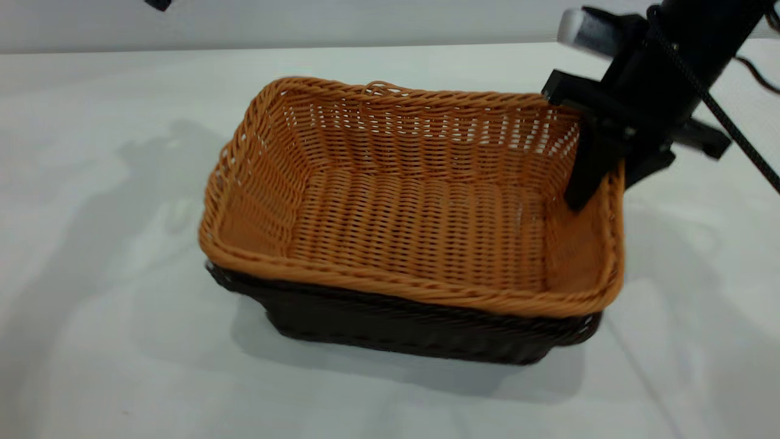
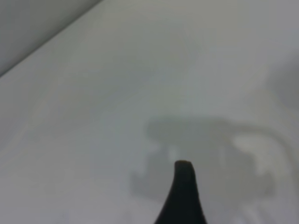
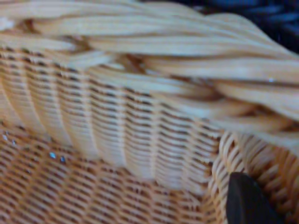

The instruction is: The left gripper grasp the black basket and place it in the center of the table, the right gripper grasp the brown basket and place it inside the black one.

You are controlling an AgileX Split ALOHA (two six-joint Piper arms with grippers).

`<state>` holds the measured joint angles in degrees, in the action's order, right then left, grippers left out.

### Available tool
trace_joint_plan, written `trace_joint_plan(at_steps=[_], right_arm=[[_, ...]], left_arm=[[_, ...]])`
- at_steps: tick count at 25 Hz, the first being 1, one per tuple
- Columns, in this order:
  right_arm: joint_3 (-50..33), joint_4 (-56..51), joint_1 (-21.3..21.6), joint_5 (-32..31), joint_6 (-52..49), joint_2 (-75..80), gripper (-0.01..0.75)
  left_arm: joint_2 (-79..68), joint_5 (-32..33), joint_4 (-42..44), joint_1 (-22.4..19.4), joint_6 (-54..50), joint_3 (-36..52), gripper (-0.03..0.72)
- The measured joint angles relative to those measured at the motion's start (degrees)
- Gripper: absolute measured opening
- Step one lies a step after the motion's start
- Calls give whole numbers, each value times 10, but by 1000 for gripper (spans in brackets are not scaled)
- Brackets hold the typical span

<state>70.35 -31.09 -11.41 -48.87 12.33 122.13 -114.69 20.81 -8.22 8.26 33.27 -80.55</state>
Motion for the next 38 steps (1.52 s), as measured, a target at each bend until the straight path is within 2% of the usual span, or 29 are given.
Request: trace_joint_plan(at_steps=[3, 7, 14, 17, 20, 26, 32, 38], right_arm=[[30, 26, 0, 4, 2, 0, 102], [52, 42, 0, -3, 2, 0, 167], [62, 57, 0, -17, 2, 0, 409], [97, 77, 0, -46, 2, 0, 520], [143, 88, 0, -87, 1, -5, 587], [216, 88, 0, -131, -5, -84, 594], [220, 84, 0, -171, -7, -236, 585], [220, 84, 0, -220, -1, -392, 584]], left_arm=[[-4, 8, 0, 0, 0, 0, 563], [-4, 12, 0, 0, 0, 0, 563], [-4, 15, 5, 0, 1, 0, 563], [5, 25, 10, 0, 1, 0, 563], [36, 49, 11, 1, -2, 0, 563], [143, 94, 11, 1, -50, -1, 563], [243, 156, 12, 1, -104, -1, 563], [344, 250, 13, 1, -158, -1, 563]])
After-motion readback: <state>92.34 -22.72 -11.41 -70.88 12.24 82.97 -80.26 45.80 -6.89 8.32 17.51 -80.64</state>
